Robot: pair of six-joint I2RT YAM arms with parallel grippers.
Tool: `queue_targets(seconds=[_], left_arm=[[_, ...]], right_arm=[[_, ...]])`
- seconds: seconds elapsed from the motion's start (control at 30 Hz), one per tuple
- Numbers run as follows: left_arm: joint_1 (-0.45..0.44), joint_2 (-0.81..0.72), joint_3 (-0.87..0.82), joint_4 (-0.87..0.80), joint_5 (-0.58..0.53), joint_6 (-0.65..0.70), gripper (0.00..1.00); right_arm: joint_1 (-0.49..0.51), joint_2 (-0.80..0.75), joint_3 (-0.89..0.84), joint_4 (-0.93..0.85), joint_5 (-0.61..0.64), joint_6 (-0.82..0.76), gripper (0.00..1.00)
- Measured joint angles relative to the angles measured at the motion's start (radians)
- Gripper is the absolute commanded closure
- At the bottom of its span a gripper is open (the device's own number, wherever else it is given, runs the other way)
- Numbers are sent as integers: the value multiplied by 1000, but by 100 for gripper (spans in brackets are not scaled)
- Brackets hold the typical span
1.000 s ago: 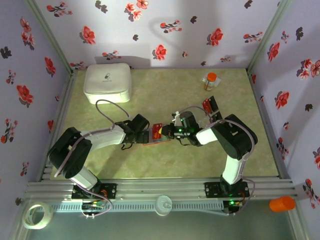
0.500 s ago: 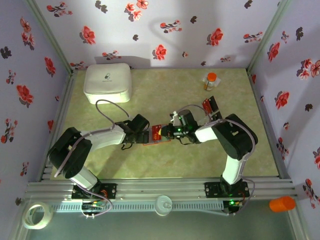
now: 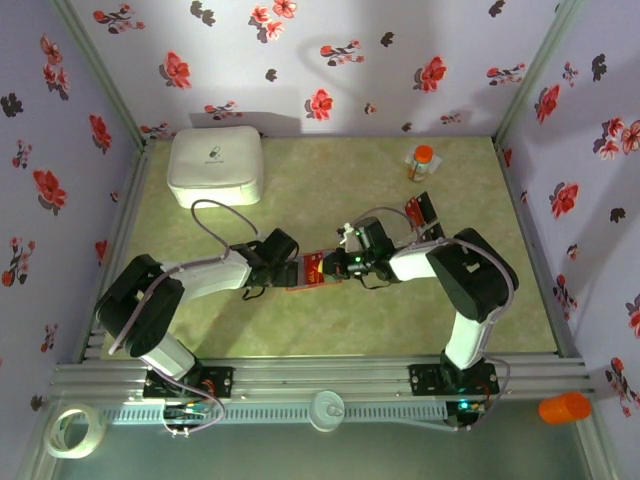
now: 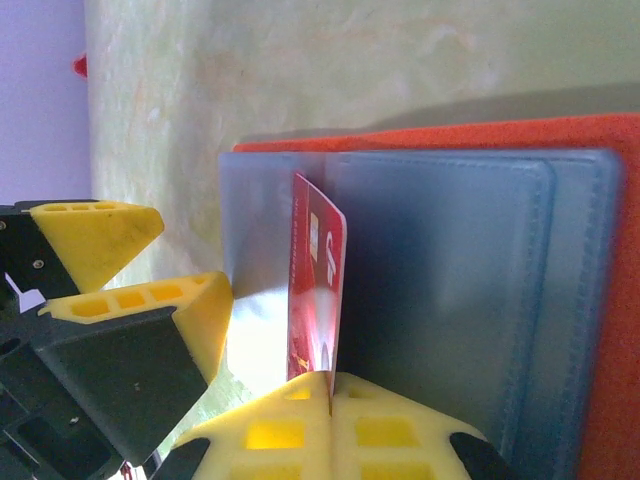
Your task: Put the credit cards into the card holder
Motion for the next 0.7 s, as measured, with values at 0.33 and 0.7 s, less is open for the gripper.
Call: queue_targets(seconds=[0.33, 0.7], left_arm=[[0, 0, 0, 0, 0, -3, 0], [-1, 0, -1, 3, 0, -3, 0]], right_arm=[[0, -2, 19, -48, 0, -7, 100], [0, 20, 77, -143, -3, -34, 100]])
